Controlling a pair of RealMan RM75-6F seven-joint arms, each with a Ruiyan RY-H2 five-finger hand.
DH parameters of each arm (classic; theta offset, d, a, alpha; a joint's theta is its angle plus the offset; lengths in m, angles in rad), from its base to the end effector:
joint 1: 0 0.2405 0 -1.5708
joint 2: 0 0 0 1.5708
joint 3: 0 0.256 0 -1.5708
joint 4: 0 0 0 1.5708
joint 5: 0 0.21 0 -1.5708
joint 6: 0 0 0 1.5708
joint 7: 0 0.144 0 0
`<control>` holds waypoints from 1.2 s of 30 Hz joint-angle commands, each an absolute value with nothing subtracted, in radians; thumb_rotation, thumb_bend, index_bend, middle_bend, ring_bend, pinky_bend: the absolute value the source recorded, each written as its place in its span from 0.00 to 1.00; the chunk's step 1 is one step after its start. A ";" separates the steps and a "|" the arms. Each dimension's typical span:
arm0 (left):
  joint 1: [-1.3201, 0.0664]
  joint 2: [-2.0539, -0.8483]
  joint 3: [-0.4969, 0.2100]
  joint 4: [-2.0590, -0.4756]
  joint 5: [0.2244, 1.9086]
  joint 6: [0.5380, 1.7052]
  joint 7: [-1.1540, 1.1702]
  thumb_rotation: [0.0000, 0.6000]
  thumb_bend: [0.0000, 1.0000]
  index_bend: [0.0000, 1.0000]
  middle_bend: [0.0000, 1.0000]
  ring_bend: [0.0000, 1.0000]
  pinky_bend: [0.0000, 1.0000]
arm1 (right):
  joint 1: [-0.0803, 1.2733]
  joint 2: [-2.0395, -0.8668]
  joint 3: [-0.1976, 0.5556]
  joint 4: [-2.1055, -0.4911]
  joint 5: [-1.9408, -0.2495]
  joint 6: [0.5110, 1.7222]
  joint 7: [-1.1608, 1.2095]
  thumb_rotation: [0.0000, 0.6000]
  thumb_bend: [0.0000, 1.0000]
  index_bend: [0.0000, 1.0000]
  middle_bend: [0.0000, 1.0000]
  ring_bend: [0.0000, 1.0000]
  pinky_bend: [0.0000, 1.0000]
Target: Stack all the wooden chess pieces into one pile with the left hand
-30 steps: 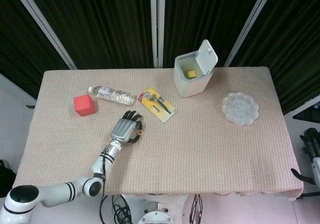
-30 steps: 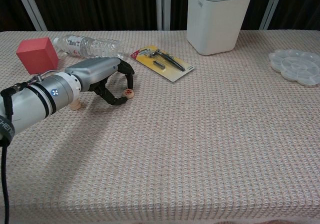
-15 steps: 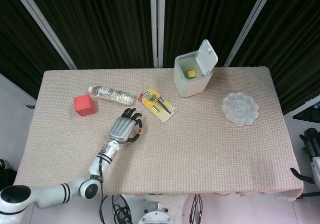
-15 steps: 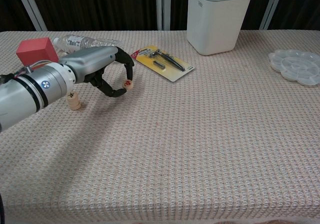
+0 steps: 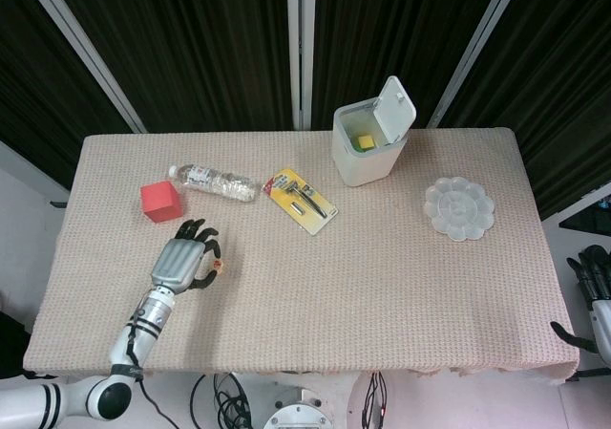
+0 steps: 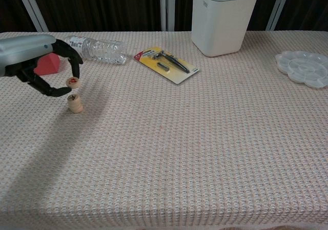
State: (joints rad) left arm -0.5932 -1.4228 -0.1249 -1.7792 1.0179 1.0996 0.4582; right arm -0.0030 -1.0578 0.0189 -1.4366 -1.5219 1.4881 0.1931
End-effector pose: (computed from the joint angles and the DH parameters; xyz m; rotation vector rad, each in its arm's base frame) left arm -0.1697 0.2876 0.0150 -1.7547 -1.1030 -0.8653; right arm -0.3615 -0.1464 0.1957 1.3615 -0.9324 0.8008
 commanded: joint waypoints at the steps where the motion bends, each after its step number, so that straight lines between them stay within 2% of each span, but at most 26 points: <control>1: -0.579 -1.422 -0.100 -1.764 1.032 1.097 0.435 1.00 0.34 0.51 0.19 0.00 0.00 | -0.005 -1.058 0.017 -1.440 -1.522 1.489 0.188 1.00 0.09 0.00 0.00 0.00 0.00; 16: -0.577 -1.485 -0.108 -1.634 1.076 1.070 0.323 1.00 0.34 0.51 0.19 0.00 0.00 | -0.003 -1.054 0.017 -1.450 -1.520 1.484 0.175 1.00 0.09 0.00 0.00 0.00 0.00; 36: -0.575 -1.495 -0.108 -1.600 1.101 1.053 0.290 1.00 0.34 0.49 0.19 0.00 0.00 | -0.006 -1.055 0.019 -1.446 -1.505 1.479 0.173 1.00 0.09 0.00 0.00 0.00 0.00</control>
State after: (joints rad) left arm -0.5743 -1.4955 -0.1083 -1.5998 1.1007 1.0533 0.2898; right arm -0.0057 -1.0551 0.0185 -1.4465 -1.5055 1.4788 0.1723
